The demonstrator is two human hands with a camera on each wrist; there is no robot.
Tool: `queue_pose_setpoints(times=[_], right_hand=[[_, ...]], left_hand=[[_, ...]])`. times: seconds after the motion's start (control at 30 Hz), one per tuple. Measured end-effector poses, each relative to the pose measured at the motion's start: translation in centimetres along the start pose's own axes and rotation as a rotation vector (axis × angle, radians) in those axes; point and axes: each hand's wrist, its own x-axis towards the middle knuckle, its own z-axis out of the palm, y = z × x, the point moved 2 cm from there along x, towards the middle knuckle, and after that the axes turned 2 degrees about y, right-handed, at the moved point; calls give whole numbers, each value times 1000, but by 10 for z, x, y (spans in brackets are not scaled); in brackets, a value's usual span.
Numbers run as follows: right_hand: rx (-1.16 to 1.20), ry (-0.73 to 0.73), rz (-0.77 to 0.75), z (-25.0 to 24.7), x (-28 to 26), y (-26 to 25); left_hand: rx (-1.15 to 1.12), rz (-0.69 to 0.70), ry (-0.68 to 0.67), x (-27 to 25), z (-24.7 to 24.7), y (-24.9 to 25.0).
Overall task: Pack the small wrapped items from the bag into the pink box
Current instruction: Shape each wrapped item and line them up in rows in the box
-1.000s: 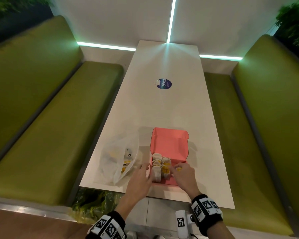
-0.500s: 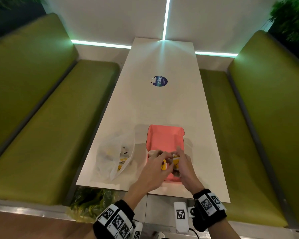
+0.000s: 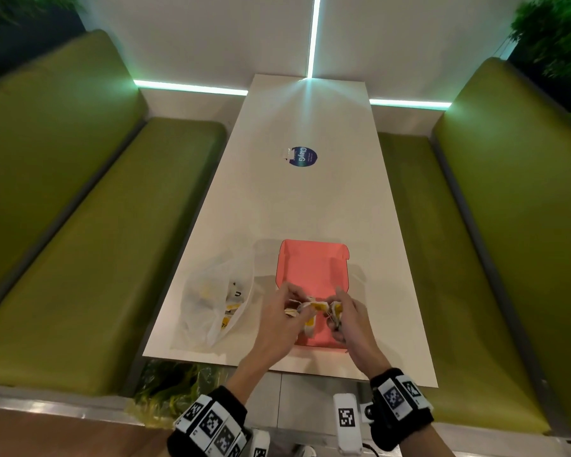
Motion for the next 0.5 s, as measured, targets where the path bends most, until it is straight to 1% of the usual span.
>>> queue_pose_setpoints(times=[0.07, 0.17, 0.23, 0.37, 0.43, 0.5], right_hand=[[-29, 22, -53, -1, 0, -4], [-99, 29, -108, -3, 2, -10], [-181, -1, -128, -5, 4, -14], [-398, -65, -211, -7, 9, -22], [-449, -68, -237, -8, 12, -25], [-457, -55, -247, -9, 15, -27]], left_hand=[[34, -4, -14, 0, -1, -2], [136, 40, -89, 0, -6, -7], [197, 53, -170, -1, -12, -5], [325, 40, -439, -7, -22, 9], [320, 13, -504, -10, -26, 16], [297, -25, -510, -9, -31, 17]])
